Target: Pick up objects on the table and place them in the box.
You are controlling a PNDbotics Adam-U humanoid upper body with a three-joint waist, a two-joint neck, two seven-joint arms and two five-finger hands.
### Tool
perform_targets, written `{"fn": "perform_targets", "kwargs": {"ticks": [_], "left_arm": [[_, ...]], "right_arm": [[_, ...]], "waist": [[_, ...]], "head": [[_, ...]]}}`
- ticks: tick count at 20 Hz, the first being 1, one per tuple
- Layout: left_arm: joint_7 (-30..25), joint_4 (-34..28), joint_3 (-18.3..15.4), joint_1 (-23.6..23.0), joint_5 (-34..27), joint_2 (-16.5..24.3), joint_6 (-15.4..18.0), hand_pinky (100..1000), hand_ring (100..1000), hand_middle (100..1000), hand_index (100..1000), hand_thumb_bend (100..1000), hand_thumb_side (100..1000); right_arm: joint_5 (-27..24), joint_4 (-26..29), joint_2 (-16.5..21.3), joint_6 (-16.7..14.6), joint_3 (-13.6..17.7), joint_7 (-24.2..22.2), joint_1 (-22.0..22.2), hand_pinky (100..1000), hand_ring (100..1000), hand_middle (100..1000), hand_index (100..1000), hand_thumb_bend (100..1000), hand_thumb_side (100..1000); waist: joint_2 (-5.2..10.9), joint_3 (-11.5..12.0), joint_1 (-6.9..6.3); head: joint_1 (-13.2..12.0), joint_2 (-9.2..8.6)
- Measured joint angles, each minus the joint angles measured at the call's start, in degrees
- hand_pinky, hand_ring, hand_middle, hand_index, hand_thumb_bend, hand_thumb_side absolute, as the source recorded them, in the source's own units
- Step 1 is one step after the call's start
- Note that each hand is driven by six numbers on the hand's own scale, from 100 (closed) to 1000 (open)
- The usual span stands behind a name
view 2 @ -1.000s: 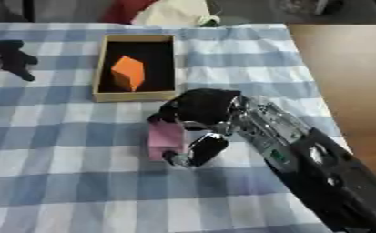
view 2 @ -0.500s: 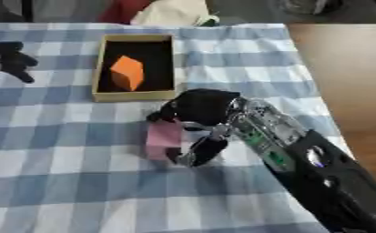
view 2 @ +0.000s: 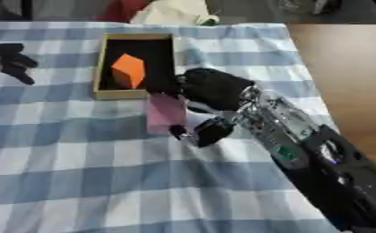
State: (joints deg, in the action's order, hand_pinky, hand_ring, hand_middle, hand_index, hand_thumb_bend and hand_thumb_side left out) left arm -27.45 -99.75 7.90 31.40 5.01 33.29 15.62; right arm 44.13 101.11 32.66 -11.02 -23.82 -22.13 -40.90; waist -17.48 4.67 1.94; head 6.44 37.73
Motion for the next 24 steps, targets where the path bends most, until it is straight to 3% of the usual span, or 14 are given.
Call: {"fn": "perform_targets", "kwargs": {"ticks": [5, 10, 18, 24], "left_arm": [[-0.32, -0.52, -0.02, 0.01, -0.54, -0.17, 0.13, 876, 702, 794, 1000, 100, 943], [-0.81, -1.83, 0.02, 1.34, -1.98, -1.28, 0.3, 877, 703, 788, 1000, 100, 901], [-2.97, -5.3, 1.24, 3.9, -5.85, -4.81, -0.35, 874, 701, 783, 1000, 100, 868], [-4.23, -6.7, 1.43, 3.95, -7.34, -5.59, -1.02, 874, 699, 782, 1000, 100, 874]], "right_arm": [[-7.08, 1.22, 3.33, 3.96, 2.03, 0.04, -3.72, 797, 538, 319, 969, 100, 195], [-8.6, -5.07, 3.25, 5.31, 3.53, 0.3, -9.43, 793, 555, 331, 974, 100, 131], [5.63, -26.18, -3.76, 0.62, 8.45, 6.43, -16.63, 793, 571, 352, 980, 100, 130], [14.98, -38.93, -7.44, 1.95, 13.44, 13.93, -18.08, 797, 564, 370, 978, 100, 202]], "waist": [[0.0, 0.77, 0.36], [-0.06, 3.7, 1.03], [-0.4, 9.25, 1.39], [-0.5, 10.39, 1.34]], "head": [[0.15, -0.12], [1.79, -1.11], [6.13, -2.64], [8.01, -3.1]]}}
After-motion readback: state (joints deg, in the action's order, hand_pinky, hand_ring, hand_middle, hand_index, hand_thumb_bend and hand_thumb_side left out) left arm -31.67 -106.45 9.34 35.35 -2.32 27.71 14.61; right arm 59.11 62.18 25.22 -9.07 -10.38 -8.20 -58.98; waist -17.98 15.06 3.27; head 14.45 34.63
